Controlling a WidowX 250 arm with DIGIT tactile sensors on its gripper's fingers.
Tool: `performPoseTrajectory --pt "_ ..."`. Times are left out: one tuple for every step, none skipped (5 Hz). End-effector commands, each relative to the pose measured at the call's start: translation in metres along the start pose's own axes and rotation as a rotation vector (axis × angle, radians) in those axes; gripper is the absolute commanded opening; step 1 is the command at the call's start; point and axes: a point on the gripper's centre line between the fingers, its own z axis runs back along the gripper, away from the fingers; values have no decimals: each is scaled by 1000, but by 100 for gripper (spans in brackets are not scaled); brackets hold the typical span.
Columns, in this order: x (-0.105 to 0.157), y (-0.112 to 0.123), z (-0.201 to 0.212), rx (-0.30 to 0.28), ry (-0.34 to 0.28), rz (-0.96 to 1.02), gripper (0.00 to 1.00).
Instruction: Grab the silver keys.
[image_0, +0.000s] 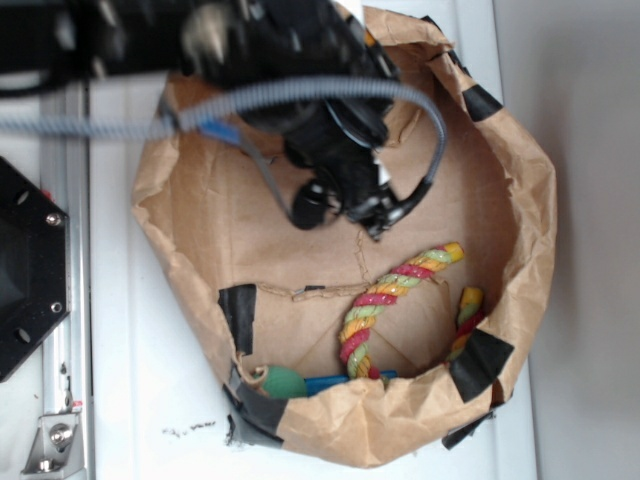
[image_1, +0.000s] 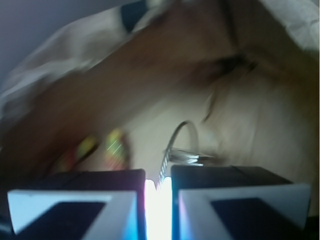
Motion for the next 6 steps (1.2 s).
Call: performPoseTrajectory --pt "16 1 16 15 -93 -53 0" --pt "11 -6 5 94 -93 -114 0" --pt "-10 -17 -1 171 -100 -314 0" --pt "-30 -24 6 153 -5 -558 0" --pt "-12 -26 4 230 -9 -431 0" --pt "2 -29 3 259 -24 -345 0"
